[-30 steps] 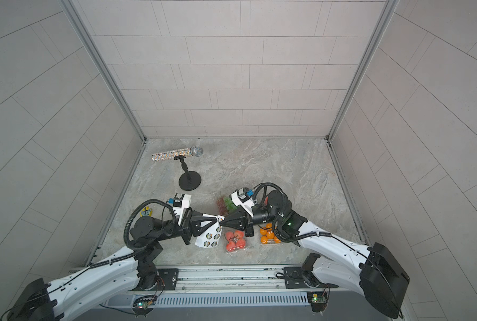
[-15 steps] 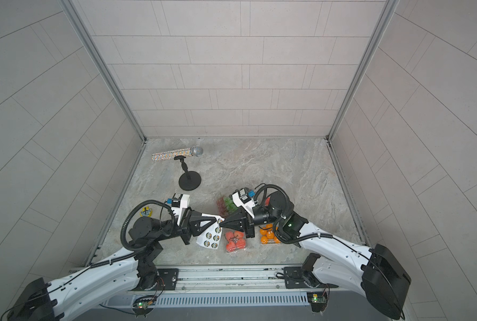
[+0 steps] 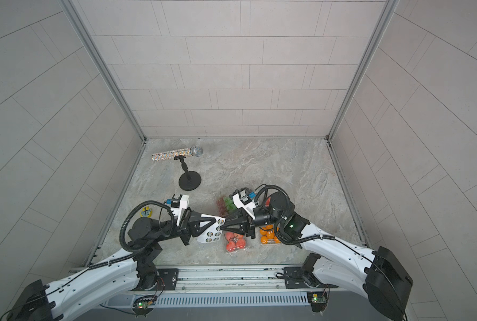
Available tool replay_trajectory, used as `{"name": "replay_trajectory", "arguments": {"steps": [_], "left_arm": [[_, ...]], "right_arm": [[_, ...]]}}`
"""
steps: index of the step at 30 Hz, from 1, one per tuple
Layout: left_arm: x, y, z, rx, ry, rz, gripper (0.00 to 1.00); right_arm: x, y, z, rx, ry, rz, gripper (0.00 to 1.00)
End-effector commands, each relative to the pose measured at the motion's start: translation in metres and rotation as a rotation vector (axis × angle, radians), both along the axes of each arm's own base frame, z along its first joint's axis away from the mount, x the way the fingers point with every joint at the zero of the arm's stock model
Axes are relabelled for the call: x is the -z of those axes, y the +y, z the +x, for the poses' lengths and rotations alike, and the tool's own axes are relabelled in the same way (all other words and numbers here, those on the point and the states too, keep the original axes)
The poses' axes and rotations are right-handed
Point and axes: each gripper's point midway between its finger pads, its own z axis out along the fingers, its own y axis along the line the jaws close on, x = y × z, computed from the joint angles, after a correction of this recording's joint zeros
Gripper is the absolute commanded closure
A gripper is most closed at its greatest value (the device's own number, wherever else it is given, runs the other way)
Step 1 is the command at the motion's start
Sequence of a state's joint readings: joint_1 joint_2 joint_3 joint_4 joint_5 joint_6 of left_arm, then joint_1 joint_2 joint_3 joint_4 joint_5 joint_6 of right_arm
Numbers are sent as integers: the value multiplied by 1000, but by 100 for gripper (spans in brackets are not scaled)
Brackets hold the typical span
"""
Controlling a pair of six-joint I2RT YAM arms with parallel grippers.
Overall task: Label fruit boxes
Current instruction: Adjust the label sticker.
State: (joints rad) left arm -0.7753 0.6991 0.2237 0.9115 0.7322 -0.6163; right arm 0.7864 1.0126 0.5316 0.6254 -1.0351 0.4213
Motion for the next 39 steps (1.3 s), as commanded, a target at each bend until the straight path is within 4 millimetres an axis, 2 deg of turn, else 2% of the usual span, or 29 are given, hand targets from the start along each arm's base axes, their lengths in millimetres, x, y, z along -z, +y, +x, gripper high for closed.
{"name": "replay_trajectory", "arguments": {"steps": [1,8,13,18,22,28,39], "left_arm": [[-6,3,-5,-2,-41,-7,100],[-11,5,-11,16,-70,-17,100],[-16,8,-17,34,-95,-32,100],[-14,9,-19,32,-103,-22,100],[-14,9,-19,36,-105,-23,100],[-12,7,-17,31,-106,-18,100],[-9,5,-14,28,-99,-11,100]], "right_arm": [[-9,-2,1,20,-12,28,71],[-26,-3,1,36,-22,89,76],[-23,0,4,45,-23,92,87],[-20,0,-1,25,-24,89,88],[-19,2,-3,10,-22,83,84],[-15,6,-5,-10,-18,72,84],[-17,3,-11,-27,-39,84,99]]}}
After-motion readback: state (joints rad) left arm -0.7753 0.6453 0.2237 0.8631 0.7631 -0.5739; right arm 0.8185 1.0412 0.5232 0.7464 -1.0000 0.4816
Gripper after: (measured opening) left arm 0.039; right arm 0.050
